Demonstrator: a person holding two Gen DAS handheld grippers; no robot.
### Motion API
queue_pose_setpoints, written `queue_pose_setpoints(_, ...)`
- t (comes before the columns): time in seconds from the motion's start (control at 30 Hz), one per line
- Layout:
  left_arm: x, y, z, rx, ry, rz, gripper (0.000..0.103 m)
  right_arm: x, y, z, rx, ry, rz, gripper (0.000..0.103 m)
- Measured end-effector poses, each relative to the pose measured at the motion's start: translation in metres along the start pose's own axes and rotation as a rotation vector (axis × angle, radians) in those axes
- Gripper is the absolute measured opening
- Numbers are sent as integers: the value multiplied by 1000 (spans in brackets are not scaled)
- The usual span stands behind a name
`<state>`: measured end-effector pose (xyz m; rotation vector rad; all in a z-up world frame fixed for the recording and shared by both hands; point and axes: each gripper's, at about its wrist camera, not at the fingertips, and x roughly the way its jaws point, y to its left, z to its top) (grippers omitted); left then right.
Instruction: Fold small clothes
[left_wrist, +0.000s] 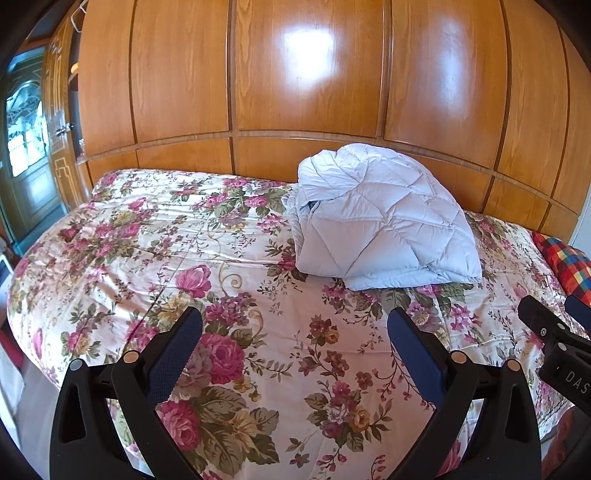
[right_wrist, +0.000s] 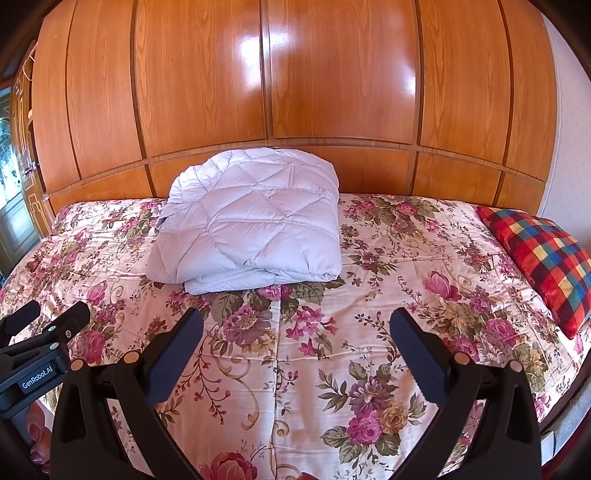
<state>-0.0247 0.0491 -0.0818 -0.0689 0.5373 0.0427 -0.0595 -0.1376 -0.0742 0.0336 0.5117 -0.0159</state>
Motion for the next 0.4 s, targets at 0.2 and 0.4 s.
queue_pose_setpoints(0.2,4,1,-1,-8,18,6,99,3,0,-1,3,10,-1,101)
queue_pose_setpoints(0.4,13,3,-4,-8,57,16,99,14,-8,-5,19,34,-15,101)
